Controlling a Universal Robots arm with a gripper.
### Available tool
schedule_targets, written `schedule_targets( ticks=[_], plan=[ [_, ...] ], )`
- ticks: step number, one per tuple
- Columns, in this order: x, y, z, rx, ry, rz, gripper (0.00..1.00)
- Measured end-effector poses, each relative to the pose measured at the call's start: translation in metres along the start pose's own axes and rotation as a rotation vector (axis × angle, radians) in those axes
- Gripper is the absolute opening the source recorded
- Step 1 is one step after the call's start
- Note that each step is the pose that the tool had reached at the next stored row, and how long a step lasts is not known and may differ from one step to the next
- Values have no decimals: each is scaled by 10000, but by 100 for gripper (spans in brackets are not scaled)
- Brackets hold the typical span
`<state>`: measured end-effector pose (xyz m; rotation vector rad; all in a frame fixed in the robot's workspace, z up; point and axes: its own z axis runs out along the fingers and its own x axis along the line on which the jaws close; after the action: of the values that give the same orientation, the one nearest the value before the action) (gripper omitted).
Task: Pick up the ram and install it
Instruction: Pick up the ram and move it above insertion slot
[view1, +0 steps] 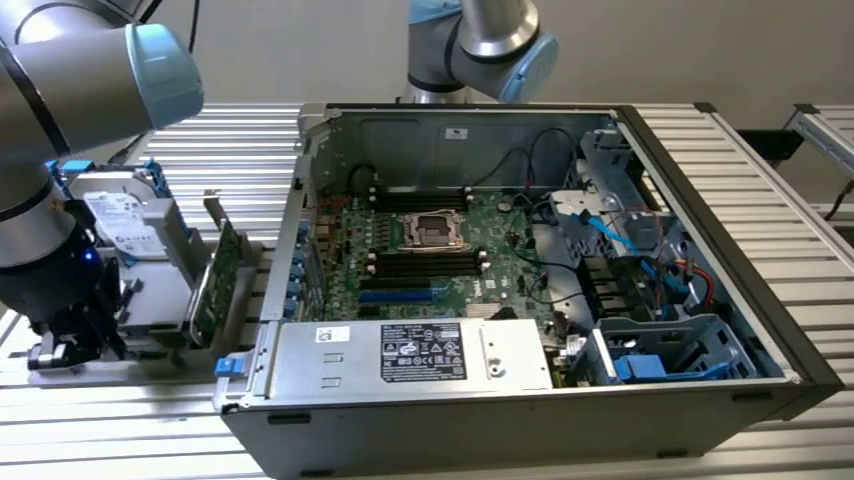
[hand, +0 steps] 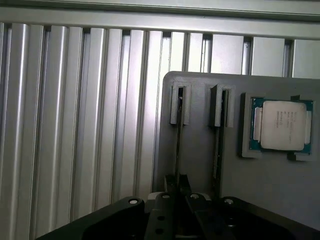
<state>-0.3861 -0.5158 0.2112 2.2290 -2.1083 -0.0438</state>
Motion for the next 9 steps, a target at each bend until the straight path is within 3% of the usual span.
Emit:
schedule_targets(
  ticks=[6, 9],
  plan=[
    [9, 9, -270, -28, -2, -1, 14],
    [14, -12, -409, -71, -5, -2, 14]
  ],
)
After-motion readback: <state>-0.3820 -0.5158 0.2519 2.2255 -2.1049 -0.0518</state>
